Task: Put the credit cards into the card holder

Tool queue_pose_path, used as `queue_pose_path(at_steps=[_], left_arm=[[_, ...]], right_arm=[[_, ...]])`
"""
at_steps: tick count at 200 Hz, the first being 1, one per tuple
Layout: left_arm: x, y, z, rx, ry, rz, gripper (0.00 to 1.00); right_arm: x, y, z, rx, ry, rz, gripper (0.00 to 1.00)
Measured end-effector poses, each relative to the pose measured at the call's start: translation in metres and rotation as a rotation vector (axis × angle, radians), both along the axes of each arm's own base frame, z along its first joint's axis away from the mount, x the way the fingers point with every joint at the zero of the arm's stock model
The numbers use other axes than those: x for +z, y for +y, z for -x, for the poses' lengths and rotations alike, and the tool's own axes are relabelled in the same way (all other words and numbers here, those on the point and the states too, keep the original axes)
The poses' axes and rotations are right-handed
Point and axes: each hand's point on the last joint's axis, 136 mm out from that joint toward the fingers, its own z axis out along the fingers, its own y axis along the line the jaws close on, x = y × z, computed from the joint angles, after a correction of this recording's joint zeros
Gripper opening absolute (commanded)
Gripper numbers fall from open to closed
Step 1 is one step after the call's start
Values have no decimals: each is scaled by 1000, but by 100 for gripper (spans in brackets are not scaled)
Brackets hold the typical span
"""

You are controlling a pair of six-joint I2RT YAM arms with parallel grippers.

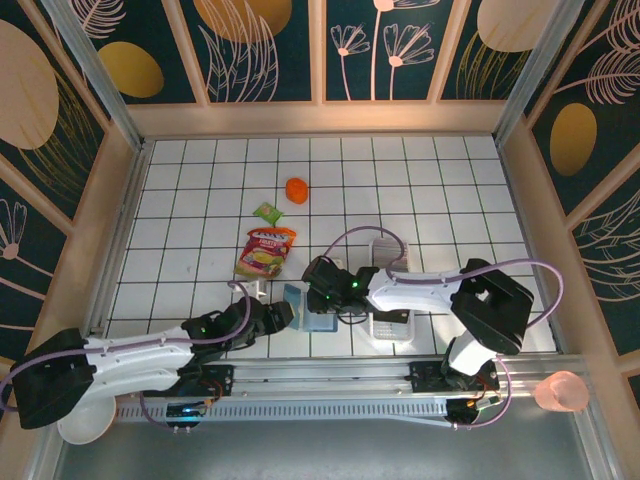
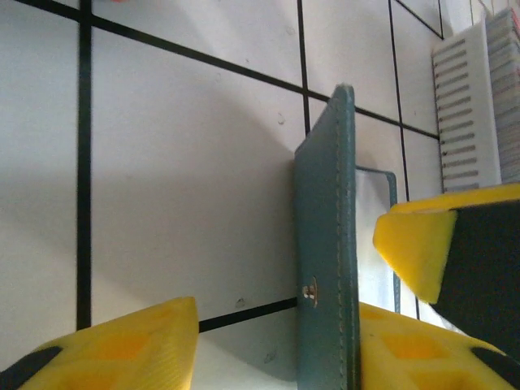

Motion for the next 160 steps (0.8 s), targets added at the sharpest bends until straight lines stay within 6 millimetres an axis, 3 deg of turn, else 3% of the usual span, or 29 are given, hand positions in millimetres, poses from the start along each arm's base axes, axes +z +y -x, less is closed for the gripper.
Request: queue_pose_path(at_steps=[11,26,62,90,121,160], left_arm=[[3,2,-1,12,-6,4,58],[9,4,-3,24,-25,18,58],[16,10,-4,49,-48,53,39],[10,13,-3,54,-42,41,31],[2,15,-1,56,-22,13,13],[-8,17,1,49,-2,-24,7]], right_arm=[[-1,0,0,0,1,3,35],[-1,0,0,0,2,4,35],[-1,0,2,2,-2,7,35],[0,1,6,12,-5,17,36],[2,1,3,1,-23,29,36],[0,-7,1,-24,-29,59,37]])
